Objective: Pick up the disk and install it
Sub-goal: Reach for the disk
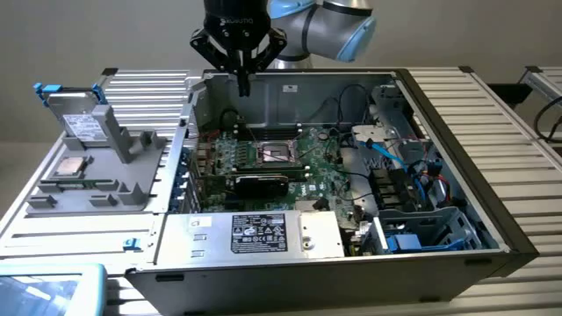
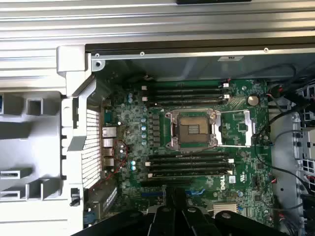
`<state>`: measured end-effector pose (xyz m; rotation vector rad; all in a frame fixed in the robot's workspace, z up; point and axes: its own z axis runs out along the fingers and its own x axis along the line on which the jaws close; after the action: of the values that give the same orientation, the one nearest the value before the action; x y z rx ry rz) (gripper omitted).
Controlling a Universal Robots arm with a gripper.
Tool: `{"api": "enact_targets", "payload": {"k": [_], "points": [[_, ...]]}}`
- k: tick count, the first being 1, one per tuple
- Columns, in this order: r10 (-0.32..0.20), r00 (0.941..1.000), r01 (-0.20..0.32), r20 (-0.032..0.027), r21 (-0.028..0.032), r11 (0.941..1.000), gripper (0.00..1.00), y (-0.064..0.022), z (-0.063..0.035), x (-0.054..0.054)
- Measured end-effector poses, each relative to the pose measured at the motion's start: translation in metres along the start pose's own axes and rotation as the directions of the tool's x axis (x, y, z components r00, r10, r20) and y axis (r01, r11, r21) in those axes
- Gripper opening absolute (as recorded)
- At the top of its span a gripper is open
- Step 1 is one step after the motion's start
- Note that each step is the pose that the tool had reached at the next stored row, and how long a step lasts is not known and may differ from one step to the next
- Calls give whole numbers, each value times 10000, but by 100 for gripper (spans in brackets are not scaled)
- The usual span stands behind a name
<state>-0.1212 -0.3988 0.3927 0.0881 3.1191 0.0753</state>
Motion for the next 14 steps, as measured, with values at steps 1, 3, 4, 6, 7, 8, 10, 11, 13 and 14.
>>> {"api": "enact_targets", "payload": {"k": [1, 3, 4, 6, 7, 8, 10, 11, 13, 14], "points": [[0, 10000, 0, 0, 0, 10000, 11, 0, 0, 0], [-1, 10000, 1, 0, 1, 10000, 11, 0, 0, 0], [-1, 10000, 1, 0, 0, 10000, 11, 0, 0, 0], [-2, 10000, 2, -1, 0, 10000, 11, 0, 0, 0], [-2, 10000, 2, 0, 0, 10000, 11, 0, 0, 0], [-2, 10000, 2, 0, 0, 10000, 11, 0, 0, 0], [-2, 10000, 2, 0, 0, 10000, 11, 0, 0, 0], [-2, 10000, 2, 0, 0, 10000, 11, 0, 0, 0], [-3, 10000, 3, 0, 0, 10000, 11, 0, 0, 0], [-3, 10000, 3, 0, 0, 10000, 11, 0, 0, 0]]}}
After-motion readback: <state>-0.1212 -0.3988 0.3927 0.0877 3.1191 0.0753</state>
